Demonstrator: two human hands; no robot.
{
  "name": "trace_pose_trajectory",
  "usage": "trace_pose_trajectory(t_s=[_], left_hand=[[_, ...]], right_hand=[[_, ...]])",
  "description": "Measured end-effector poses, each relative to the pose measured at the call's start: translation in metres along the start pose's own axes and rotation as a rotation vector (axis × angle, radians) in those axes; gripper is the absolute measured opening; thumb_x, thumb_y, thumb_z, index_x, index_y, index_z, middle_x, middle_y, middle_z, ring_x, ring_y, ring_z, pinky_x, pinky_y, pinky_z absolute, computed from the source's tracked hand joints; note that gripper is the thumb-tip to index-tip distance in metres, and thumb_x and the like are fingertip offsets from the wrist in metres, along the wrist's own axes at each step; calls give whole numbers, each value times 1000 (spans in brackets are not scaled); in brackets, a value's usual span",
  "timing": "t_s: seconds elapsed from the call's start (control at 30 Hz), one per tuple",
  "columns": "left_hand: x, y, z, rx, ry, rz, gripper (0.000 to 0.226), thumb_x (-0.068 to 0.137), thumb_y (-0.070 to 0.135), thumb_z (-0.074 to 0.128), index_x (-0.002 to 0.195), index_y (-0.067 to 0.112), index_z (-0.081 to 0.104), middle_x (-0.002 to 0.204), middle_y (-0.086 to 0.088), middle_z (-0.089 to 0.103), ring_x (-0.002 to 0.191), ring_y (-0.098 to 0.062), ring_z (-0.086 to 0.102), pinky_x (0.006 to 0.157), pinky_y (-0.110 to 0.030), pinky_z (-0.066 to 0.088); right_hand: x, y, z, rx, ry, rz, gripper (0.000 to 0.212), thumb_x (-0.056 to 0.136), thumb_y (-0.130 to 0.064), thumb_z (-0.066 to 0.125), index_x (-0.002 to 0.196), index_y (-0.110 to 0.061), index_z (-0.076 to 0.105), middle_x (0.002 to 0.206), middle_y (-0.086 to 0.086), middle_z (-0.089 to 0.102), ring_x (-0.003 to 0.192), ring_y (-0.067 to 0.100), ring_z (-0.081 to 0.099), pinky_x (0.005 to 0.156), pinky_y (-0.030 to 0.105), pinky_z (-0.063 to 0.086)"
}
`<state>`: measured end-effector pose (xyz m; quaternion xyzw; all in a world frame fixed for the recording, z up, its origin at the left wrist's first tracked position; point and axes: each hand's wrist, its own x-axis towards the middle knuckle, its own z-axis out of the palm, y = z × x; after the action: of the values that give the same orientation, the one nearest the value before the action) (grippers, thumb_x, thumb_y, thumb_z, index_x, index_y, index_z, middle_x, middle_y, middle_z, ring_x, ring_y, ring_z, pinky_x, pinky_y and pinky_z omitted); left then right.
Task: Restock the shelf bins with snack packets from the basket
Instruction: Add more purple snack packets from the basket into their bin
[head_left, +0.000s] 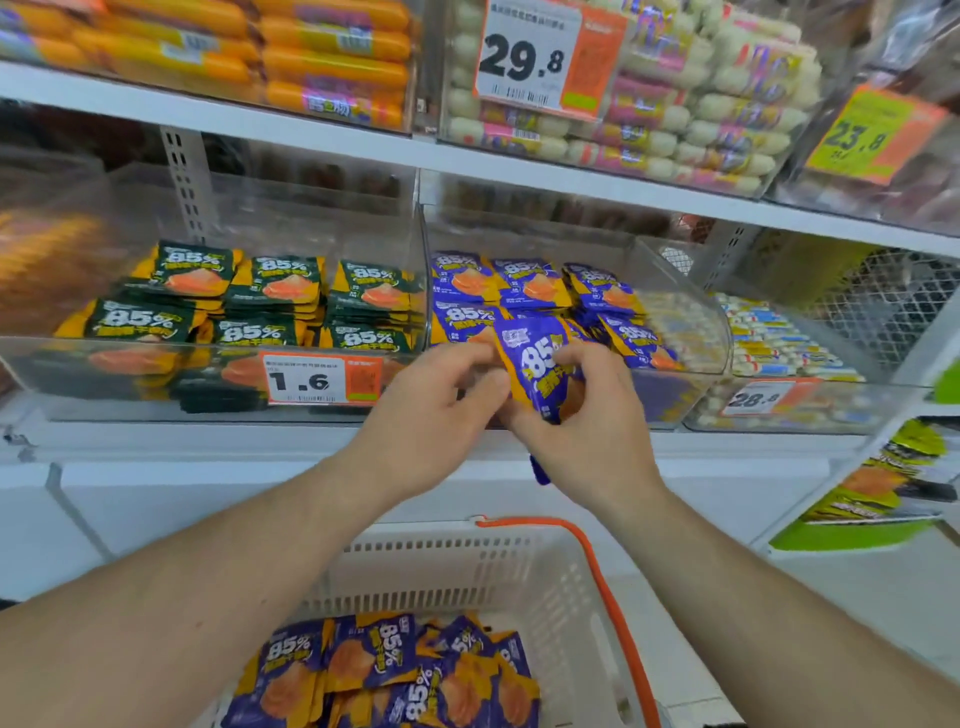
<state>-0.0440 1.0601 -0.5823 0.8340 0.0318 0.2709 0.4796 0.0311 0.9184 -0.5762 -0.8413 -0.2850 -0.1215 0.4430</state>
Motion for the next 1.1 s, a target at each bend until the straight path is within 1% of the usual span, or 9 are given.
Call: trace_pose_trajectory(t_s=[0.07,0.1,0.27,0.4,0.67,0.8,0.87,0.97,1.1], left_hand=[[5,-10,-4,562,144,217,54,80,48,51,124,20,62,135,-12,54,123,-34,51,102,-51,42],[6,-15,-5,763,138,179,61,78,49,54,133,23,56,146,-16,42,132,-38,40,106,-54,34],[6,-40,-4,1024,-79,-78,86,87,49,55,156,33,5,162,-15,-7,148,-36,-5,118,-52,-6],[4,-43,0,1043,-34,-52,94,81,48,62,156,30,9,162,-17,6,148,-38,5,116,-52,-8],[5,-50,1,1098,-30,-53,101,58,43,71,150,22,36,150,-24,36,137,-43,34,112,-54,5],[4,-46,2,1105,-15,-49,99,75,47,64,156,27,11,159,-20,13,146,-40,13,115,-53,-5],[4,-44,3,1111,-45,-82,97,84,49,55,155,29,-8,162,-15,-5,148,-36,-3,115,-53,-11],[4,-43,3,1105,-37,-78,96,85,49,53,154,29,-11,162,-14,-7,147,-36,-5,116,-54,-10],[4,-40,2,1117,-67,-100,96,86,50,53,154,29,-11,161,-14,-8,148,-36,-6,116,-53,-11]], right_hand=[[30,-2,-11,-57,35,19,51,70,-40,80,109,-23,53,106,-9,47,103,14,50,83,25,40],[46,-1,-14,-91,29,35,51,71,-43,79,111,-23,54,106,-8,48,103,15,50,83,27,40],[109,15,-2,-293,-62,123,66,74,-53,70,129,-20,54,128,4,55,122,26,49,97,40,45],[123,25,15,-442,-168,205,69,73,-62,64,127,-21,56,130,9,58,119,33,55,96,44,48],[129,30,28,-491,-271,312,59,53,-75,50,78,-22,53,97,8,61,94,34,60,81,44,53],[131,30,27,-450,-290,309,44,69,-60,65,66,-22,43,82,6,50,80,29,56,53,30,33],[131,32,27,-454,-278,300,44,72,-57,68,65,-22,41,78,4,48,76,26,53,50,30,29],[130,31,27,-478,-286,290,41,75,-56,70,72,-22,48,81,3,54,79,23,55,53,30,34],[132,27,22,-507,-332,266,45,85,-50,69,106,-10,61,99,6,61,90,25,56,70,32,44]])
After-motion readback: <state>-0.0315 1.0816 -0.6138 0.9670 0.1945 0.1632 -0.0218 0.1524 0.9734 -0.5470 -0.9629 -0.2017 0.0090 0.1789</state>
